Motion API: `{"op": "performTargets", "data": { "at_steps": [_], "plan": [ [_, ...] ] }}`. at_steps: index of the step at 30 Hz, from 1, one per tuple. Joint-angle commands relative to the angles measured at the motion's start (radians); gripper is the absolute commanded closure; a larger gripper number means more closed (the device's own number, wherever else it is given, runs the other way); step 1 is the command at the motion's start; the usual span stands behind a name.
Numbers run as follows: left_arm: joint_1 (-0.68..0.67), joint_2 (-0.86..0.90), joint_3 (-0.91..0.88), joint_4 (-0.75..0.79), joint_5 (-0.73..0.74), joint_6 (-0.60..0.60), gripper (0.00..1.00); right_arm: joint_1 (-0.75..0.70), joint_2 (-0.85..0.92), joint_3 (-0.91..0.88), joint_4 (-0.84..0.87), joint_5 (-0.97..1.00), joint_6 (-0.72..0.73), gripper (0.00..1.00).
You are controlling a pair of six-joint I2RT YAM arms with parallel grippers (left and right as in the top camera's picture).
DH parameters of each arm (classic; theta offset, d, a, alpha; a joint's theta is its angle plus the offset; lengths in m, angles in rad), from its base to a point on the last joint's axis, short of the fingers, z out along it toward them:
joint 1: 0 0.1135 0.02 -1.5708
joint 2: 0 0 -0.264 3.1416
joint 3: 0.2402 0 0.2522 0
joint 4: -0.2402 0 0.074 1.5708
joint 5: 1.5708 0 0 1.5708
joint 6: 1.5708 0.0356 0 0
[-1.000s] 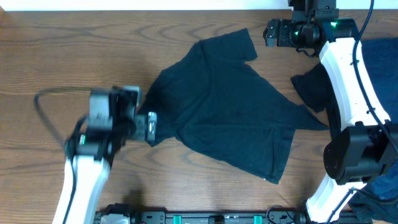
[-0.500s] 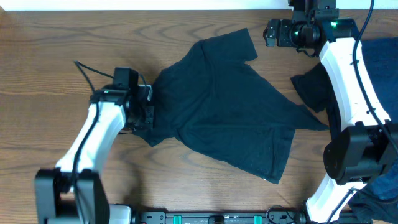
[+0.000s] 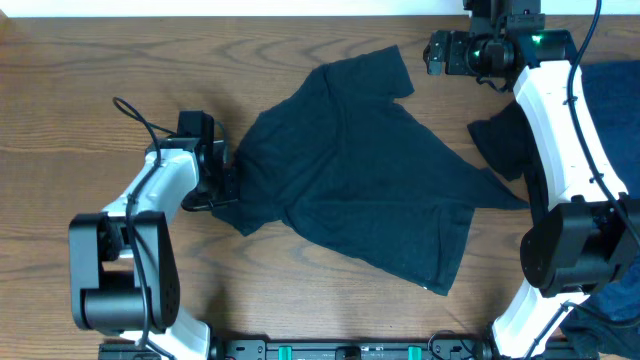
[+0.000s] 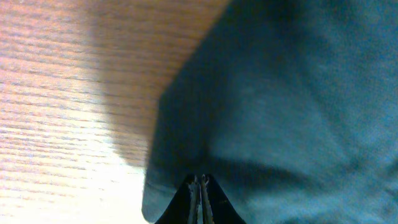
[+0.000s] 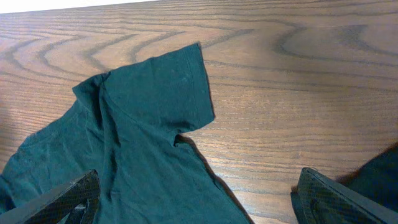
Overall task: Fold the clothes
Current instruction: 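Grasp the T-shirt's left hem edge with the left gripper, then pull the T-shirt hem leftward with the left gripper to spread it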
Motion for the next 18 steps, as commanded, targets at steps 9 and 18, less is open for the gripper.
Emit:
{"op": "performTargets", "data": {
  "at_steps": [9,18],
  "plan": [
    [0.04,0.11,0.011,-0.072,-0.174,-0.173,0.94,-0.006,0.003,0.001,-0.001,0.0,0.0,0.01],
    [0.146,0.11,0.0,-0.177,-0.315,-0.378,0.94,-0.006,0.003,0.001,-0.001,0.0,0.0,0.01]
  ]
}}
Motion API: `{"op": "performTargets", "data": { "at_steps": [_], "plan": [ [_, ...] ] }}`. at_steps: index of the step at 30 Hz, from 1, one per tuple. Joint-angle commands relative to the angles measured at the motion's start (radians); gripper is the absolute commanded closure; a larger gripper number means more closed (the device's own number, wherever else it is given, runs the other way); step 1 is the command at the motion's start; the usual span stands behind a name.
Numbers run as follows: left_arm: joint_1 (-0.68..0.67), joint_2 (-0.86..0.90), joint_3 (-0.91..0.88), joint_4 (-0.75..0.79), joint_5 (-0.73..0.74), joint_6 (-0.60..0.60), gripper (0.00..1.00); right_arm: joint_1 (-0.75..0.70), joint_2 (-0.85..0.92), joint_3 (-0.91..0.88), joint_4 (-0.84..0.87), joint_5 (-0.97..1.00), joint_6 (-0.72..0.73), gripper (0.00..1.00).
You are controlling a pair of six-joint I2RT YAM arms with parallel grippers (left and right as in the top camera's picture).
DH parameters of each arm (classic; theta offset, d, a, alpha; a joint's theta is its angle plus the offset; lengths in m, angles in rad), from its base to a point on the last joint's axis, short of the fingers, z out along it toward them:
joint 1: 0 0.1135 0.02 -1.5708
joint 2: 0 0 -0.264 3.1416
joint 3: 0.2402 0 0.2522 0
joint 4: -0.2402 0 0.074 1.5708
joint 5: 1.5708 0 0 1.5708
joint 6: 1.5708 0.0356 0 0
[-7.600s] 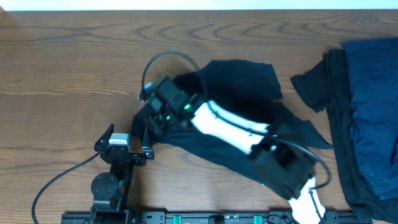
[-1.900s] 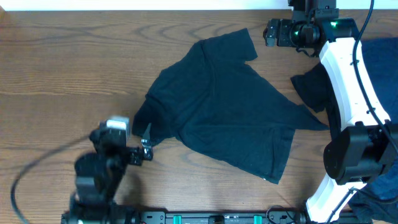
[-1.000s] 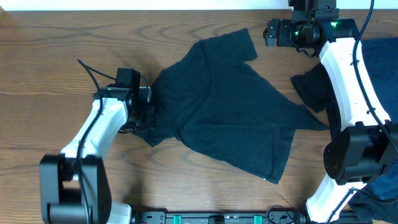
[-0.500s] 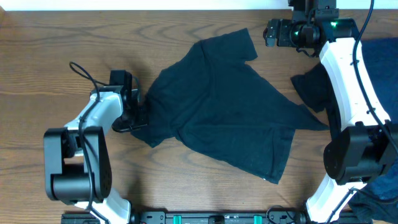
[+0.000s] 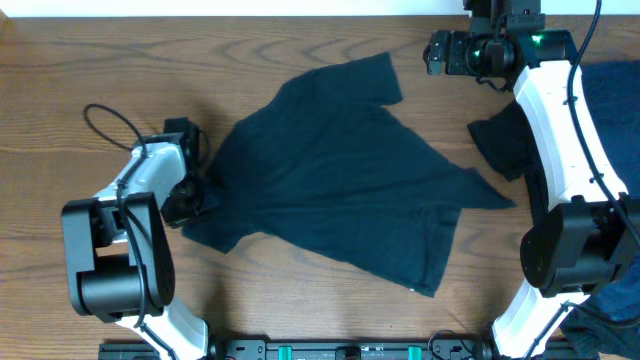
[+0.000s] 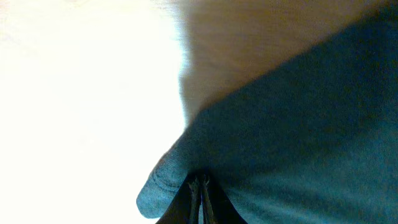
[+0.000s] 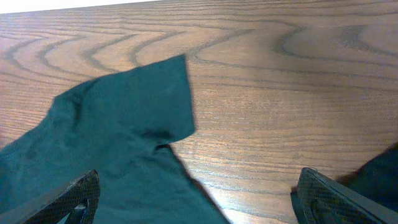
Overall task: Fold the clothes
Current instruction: 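Pull the T-shirt hem leftward with the left gripper to spread it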
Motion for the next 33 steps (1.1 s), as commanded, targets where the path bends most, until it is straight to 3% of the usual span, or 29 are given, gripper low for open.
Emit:
{"op": "performTargets", "data": {
  "at_steps": [1,6,12,17,22,23,24,26,27,28,33],
  "plan": [
    [0.057,0.04,-0.037,-0.013,-0.088,-0.097,0.94,-0.006,0.003,0.001,-0.001,0.0,0.0,0.01],
    [0.102,0.04,-0.049,-0.016,-0.059,-0.097,0.94,-0.006,0.003,0.001,-0.001,0.0,0.0,0.01],
    [0.11,-0.022,-0.022,-0.011,0.107,-0.079,0.94,-0.006,0.003,0.001,-0.001,0.0,0.0,0.01],
    [0.11,-0.196,0.04,-0.002,0.296,-0.04,0.92,-0.006,0.003,0.001,-0.001,0.0,0.0,0.01],
    [0.11,-0.419,0.051,0.061,0.407,-0.04,0.83,-0.006,0.003,0.001,-0.001,0.0,0.0,0.01],
    [0.11,-0.45,0.051,0.064,0.406,-0.04,0.76,-0.006,0.003,0.001,-0.001,0.0,0.0,0.01],
    [0.11,-0.479,0.051,0.064,0.405,-0.04,0.62,-0.006,0.003,0.001,-0.001,0.0,0.0,0.01],
    [0.11,-0.527,0.051,0.063,0.405,-0.04,0.2,-0.006,0.003,0.001,-0.001,0.0,0.0,0.01],
    [0.11,-0.542,0.051,0.061,0.405,-0.04,0.06,-0.006,0.003,0.001,-0.001,0.0,0.0,0.01],
    [0.11,-0.557,0.051,0.059,0.405,-0.04,0.02,-0.006,0.003,0.001,-0.001,0.0,-0.001,0.01],
    [0.11,-0.581,0.051,0.06,0.405,-0.04,0.02,-0.006,0.003,0.001,-0.001,0.0,0.0,0.01]
  ]
}}
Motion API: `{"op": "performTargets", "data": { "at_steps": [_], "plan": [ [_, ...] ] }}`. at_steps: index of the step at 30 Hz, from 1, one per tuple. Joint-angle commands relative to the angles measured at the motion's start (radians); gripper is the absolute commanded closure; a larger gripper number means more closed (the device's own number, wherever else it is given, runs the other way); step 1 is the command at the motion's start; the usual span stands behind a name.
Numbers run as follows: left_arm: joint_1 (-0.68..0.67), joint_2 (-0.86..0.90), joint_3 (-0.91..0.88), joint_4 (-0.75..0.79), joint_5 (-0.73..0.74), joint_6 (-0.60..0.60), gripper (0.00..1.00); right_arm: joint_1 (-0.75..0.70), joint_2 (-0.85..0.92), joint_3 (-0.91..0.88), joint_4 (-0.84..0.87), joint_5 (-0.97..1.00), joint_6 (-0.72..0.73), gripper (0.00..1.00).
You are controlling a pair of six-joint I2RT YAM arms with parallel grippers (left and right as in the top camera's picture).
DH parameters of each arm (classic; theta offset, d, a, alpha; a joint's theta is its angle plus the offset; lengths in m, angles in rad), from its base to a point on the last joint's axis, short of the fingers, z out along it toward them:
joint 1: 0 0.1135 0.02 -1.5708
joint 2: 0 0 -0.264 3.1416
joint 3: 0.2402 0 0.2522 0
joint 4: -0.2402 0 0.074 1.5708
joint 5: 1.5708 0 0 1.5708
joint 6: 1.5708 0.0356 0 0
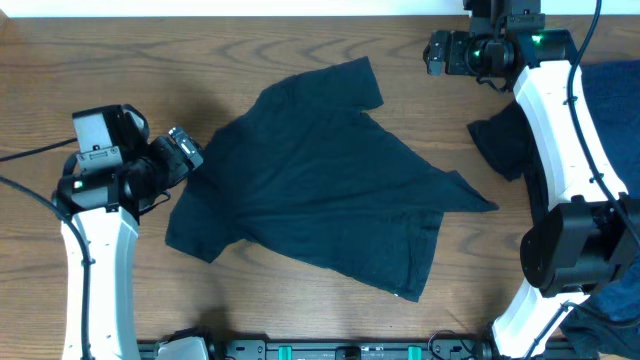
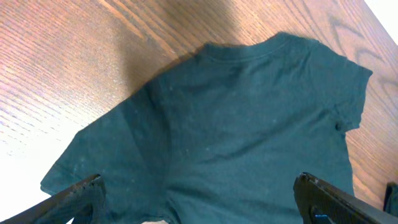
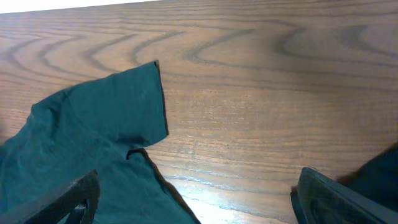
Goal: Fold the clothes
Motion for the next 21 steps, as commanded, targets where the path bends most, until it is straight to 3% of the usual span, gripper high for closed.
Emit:
{"op": "performTargets", "data": {
  "at_steps": [1,21],
  "plan": [
    [0.002,-0.002,0.003,-0.002,0.018,0.002,0.02,-0.006,0.003,0.001,-0.001,0.0,0.0,0.01],
    [0.002,0.0,0.003,-0.002,0.018,0.002,0.02,-0.004,0.003,0.001,-0.053,-0.026,-0.002,0.01]
  ]
}}
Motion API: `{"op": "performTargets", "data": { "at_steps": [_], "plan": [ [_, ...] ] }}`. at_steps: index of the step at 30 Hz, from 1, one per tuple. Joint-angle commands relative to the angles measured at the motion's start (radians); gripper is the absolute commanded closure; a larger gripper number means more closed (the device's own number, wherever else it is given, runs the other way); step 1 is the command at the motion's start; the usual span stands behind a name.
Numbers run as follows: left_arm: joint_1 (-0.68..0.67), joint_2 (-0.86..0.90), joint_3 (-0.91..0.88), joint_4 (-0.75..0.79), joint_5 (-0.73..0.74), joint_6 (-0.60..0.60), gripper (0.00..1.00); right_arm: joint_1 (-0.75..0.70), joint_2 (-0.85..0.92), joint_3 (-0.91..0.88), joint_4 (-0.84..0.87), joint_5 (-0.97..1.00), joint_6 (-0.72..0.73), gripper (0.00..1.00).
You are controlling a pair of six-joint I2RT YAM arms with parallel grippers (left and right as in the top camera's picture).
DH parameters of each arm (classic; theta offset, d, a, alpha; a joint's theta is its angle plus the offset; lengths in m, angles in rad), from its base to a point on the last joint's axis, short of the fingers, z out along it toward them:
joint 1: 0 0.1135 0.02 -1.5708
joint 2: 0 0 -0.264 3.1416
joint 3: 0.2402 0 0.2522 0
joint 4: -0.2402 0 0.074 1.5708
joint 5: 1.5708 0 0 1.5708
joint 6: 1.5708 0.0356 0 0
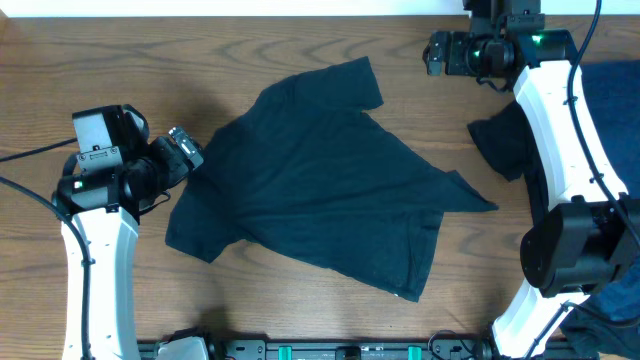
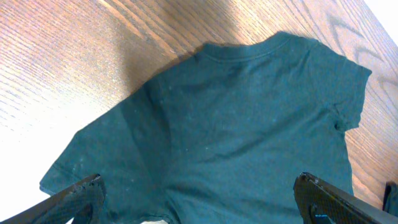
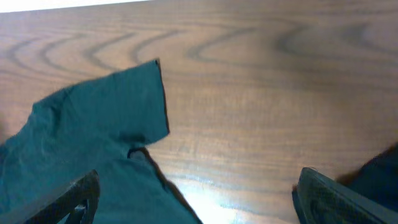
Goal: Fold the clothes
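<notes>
A dark teal T-shirt (image 1: 320, 180) lies spread on the wooden table, its collar toward the far left and one sleeve (image 1: 365, 80) pointing to the back. My left gripper (image 1: 185, 150) hangs open above the table, just left of the shirt. In the left wrist view the shirt (image 2: 217, 137) fills the space below that gripper (image 2: 199, 199), and nothing is between the fingers. My right gripper (image 1: 437, 52) is open at the back right, beside the far sleeve (image 3: 118, 106), and this gripper (image 3: 199, 199) is empty in its own view.
A second dark garment (image 1: 505, 140) lies at the right, partly under the right arm. Blue cloth (image 1: 615, 100) covers the table's right edge. Bare wood (image 1: 100, 60) shows to the left and back of the shirt.
My left gripper was shut on the shirt's left edge, low on the table. Then shirt and gripper were further left, still gripped. After that the gripper was open and raised, the shirt lying flat further left, as now. The right gripper stayed open in place.
</notes>
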Motion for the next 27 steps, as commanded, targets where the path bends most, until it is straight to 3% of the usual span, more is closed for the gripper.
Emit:
{"op": "performTargets", "data": {
  "at_steps": [1,3,4,6,7,16,27],
  "plan": [
    [0.002,0.0,0.003,-0.002,0.016,0.002,0.02,-0.005,0.003,0.001,-0.074,-0.015,-0.022,0.01],
    [0.002,0.0,0.003,-0.002,0.016,0.002,0.02,-0.011,0.003,0.0,-0.125,0.013,-0.073,0.01],
    [0.002,0.0,0.003,-0.002,0.016,0.002,0.02,-0.013,0.005,-0.001,-0.142,0.036,-0.086,0.16],
    [0.002,0.0,0.003,-0.002,0.016,0.002,0.02,-0.023,0.01,-0.001,-0.18,0.063,-0.109,0.78],
    [0.002,0.0,0.003,-0.002,0.016,0.002,0.02,-0.028,0.013,-0.001,-0.198,0.062,-0.132,0.99],
    [0.002,0.0,0.003,-0.002,0.016,0.002,0.02,-0.085,0.072,-0.044,-0.306,0.062,-0.373,0.99],
    [0.002,0.0,0.003,-0.002,0.016,0.002,0.02,-0.183,0.119,-0.26,-0.089,0.002,-0.435,0.99]
  ]
}}
